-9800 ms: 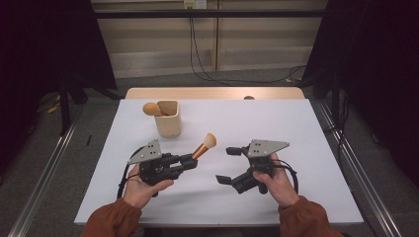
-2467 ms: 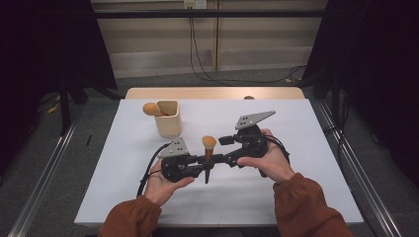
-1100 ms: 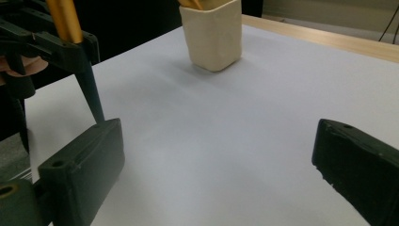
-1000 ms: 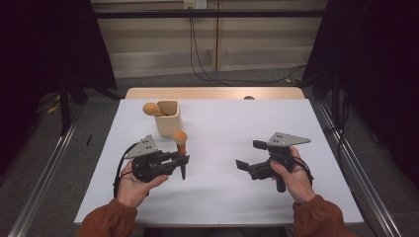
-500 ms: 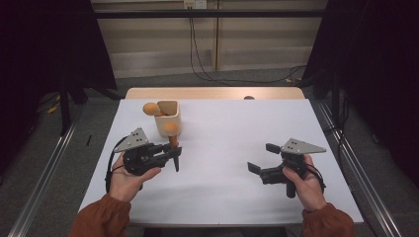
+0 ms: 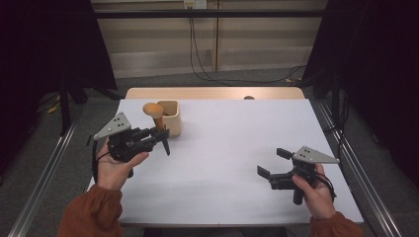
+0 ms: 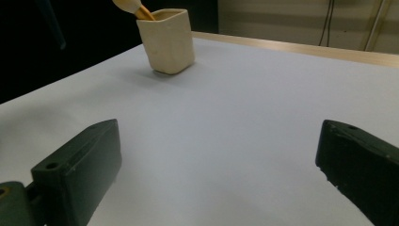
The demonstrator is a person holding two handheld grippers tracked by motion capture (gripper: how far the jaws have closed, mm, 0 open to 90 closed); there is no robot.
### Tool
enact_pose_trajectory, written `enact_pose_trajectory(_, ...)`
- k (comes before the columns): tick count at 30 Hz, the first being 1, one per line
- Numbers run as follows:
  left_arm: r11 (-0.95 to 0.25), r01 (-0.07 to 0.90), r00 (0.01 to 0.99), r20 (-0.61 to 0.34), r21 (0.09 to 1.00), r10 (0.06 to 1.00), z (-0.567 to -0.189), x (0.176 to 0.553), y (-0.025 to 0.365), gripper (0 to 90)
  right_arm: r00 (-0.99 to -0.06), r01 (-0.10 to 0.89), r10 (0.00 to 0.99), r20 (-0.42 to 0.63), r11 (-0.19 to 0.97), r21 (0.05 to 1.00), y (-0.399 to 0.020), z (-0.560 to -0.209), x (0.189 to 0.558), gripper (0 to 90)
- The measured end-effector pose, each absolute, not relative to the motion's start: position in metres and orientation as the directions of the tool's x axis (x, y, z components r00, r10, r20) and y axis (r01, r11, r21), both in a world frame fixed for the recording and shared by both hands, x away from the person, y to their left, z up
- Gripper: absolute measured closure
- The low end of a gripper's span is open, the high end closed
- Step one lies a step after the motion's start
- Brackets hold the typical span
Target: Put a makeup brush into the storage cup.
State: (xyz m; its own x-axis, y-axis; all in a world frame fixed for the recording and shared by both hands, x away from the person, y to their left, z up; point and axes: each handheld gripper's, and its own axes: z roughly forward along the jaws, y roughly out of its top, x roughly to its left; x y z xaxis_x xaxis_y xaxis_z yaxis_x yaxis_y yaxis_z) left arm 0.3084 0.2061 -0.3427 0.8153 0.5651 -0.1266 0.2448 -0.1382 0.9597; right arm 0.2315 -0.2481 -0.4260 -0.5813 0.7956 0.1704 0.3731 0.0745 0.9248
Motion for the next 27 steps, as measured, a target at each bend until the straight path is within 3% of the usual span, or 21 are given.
enact_pose_trajectory(15,-0.151,0.230,0.766,-0.083,0.961,0.638,-0.331,0.337,0.213,74.4,-0.532,0.308,0.841,0.097,0.085,0.948,-0.265,-0.442,0.219,0.0)
enact_pose_trajectory(27,-0.091,0.219,0.711,-0.095,0.972,0.697,-0.328,0.369,0.200,74.3,-0.523,0.300,0.843,0.123,0.047,0.953,-0.272,-0.447,0.214,0.1)
